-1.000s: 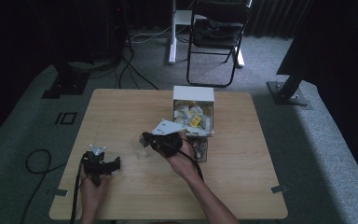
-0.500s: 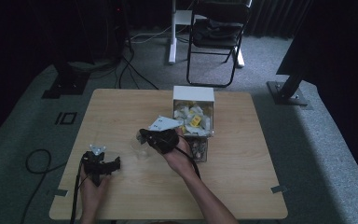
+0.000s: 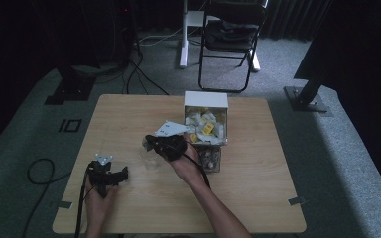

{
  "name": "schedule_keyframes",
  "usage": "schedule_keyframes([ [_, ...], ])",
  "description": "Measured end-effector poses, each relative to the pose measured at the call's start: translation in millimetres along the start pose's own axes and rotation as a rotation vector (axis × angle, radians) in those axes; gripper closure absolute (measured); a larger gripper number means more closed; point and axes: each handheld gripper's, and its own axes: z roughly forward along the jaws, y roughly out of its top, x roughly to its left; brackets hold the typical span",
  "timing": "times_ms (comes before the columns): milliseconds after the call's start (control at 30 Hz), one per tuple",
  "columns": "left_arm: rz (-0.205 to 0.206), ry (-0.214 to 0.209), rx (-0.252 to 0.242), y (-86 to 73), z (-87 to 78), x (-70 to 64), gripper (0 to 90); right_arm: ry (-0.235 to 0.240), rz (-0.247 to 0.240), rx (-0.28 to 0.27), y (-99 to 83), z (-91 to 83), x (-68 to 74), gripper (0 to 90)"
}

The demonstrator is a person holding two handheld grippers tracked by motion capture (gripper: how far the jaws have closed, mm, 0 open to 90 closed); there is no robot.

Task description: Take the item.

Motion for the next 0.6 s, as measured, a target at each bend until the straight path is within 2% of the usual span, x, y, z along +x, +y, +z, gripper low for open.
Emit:
schedule_keyframes([
  [600, 0.000, -0.001, 0.000, 0.0, 0.0, 0.0, 8.4, -0.016, 0.017, 0.030, 1.3, 20.3, -2.3, 90.0],
])
